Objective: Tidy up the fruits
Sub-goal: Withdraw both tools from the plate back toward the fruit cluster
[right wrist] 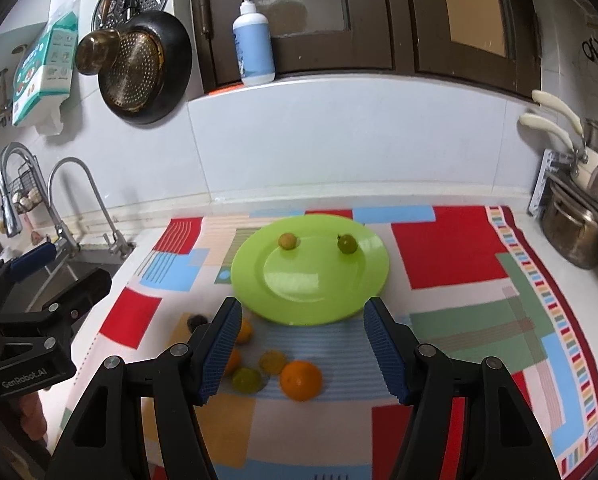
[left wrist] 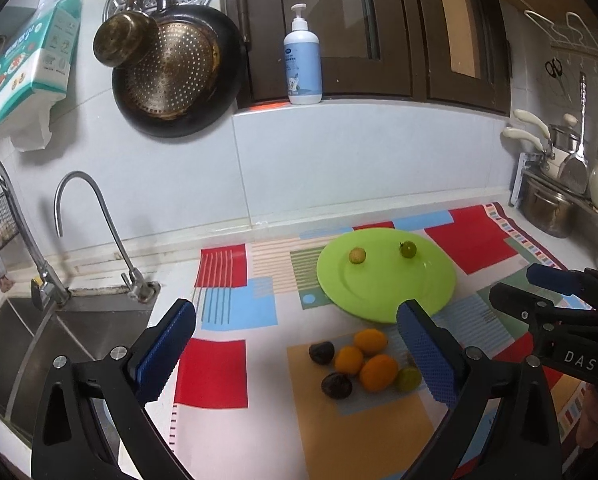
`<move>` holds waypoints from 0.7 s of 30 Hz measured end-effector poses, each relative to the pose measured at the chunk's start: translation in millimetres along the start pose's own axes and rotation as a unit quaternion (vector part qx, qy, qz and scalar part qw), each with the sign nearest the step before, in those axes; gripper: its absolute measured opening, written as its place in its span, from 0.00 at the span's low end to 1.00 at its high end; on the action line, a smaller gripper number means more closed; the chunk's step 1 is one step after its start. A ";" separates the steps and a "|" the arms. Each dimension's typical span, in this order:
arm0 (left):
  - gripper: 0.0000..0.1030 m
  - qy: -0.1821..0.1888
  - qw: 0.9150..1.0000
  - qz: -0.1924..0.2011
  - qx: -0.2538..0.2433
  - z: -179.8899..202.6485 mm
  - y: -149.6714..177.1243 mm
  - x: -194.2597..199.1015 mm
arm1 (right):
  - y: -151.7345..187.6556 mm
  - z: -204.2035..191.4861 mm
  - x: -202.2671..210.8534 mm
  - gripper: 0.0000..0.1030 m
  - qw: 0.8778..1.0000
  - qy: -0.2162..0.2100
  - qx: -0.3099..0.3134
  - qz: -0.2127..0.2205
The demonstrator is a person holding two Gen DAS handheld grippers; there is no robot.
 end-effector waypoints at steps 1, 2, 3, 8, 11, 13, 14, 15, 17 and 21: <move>1.00 0.000 1.000 0.000 -0.002 0.1 2.4 0.8 | 2.7 -0.3 0.1 0.62 1.000 0.001 -0.001 -0.002; 1.00 0.001 1.000 -0.001 -0.005 1.1 5.8 1.2 | 5.1 -0.7 0.1 0.62 1.000 0.001 -0.002 -0.004; 0.99 0.002 1.000 -0.003 -0.007 1.7 7.9 1.4 | 7.9 -1.0 0.2 0.62 1.000 0.002 -0.002 -0.006; 0.99 0.018 1.000 -0.015 -0.017 6.7 21.4 -1.6 | 22.3 -0.1 -2.0 0.62 1.000 0.012 -0.001 -0.016; 0.99 0.027 0.999 -0.021 -0.021 9.4 29.3 -5.5 | 29.3 1.4 -4.3 0.62 1.000 0.015 -0.002 -0.025; 0.99 0.030 0.999 -0.023 -0.027 11.1 33.3 -8.0 | 32.8 2.2 -5.2 0.62 0.999 0.020 0.001 -0.027; 0.99 0.030 0.999 -0.024 -0.031 12.1 35.3 -9.5 | 34.5 2.7 -5.8 0.62 0.999 0.022 0.003 -0.028; 0.99 0.031 0.999 -0.026 -0.035 13.0 37.3 -11.8 | 36.2 3.1 -6.4 0.62 0.999 0.025 0.004 -0.029; 0.99 0.037 0.998 -0.029 -0.039 14.4 41.4 -15.1 | 39.2 3.4 -8.6 0.62 0.999 0.029 0.007 -0.033; 0.99 0.045 0.997 -0.041 -0.050 17.9 50.9 -24.7 | 46.0 3.7 -15.5 0.62 0.998 0.033 0.017 -0.045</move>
Point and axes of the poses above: each gripper's, at about its wrist camera, not at the fingertips, and x roughly against the way its jaws point, z to its right, y to its underside, the point moved 5 cm from there along -x, roughly the way its jaws point, and after that the axes turned 9 degrees about -x, right-handed, at the moved point
